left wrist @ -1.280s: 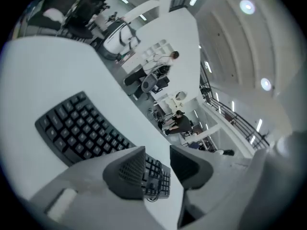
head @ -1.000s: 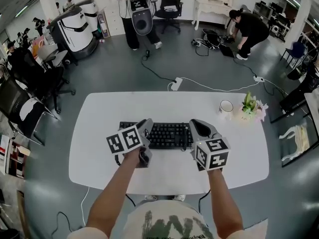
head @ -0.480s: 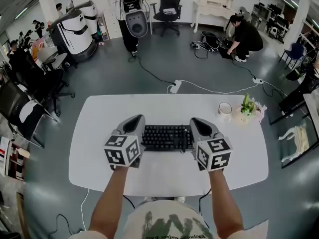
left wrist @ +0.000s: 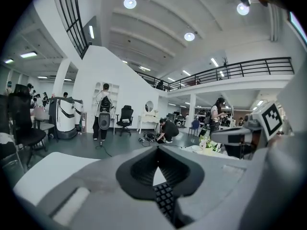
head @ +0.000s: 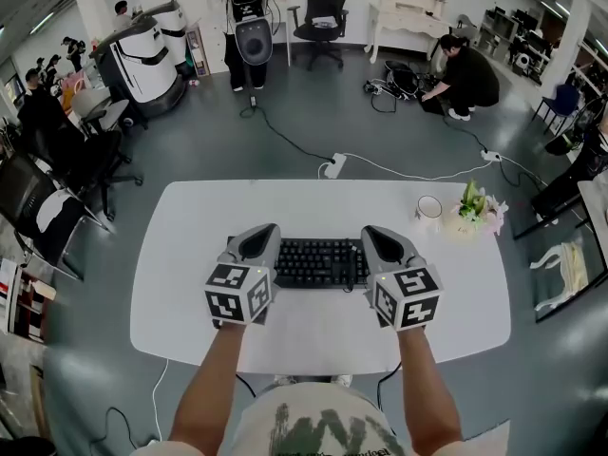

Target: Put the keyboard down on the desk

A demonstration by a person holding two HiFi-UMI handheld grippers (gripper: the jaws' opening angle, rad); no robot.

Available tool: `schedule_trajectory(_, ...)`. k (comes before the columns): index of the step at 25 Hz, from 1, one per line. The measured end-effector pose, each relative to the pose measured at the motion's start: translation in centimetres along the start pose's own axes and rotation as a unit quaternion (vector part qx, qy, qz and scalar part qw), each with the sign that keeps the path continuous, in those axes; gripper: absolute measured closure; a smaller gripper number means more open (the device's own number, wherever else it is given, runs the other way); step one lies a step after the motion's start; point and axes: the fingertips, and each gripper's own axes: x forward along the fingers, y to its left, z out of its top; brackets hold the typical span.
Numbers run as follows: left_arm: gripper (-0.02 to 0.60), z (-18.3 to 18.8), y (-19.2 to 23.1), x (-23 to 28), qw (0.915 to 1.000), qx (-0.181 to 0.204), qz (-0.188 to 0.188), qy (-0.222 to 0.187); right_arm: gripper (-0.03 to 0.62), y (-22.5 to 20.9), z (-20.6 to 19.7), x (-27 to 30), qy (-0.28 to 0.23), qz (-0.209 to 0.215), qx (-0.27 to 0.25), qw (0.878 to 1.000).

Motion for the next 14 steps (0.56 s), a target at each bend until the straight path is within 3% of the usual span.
schedule_trajectory(14,0.578,-0.35,-0.85,0.63,1.0000,-0.005,-0.004,0.003,0.597,-0.45,-0.05,-0.37,-0.003,-0.003,-0.001,1.000)
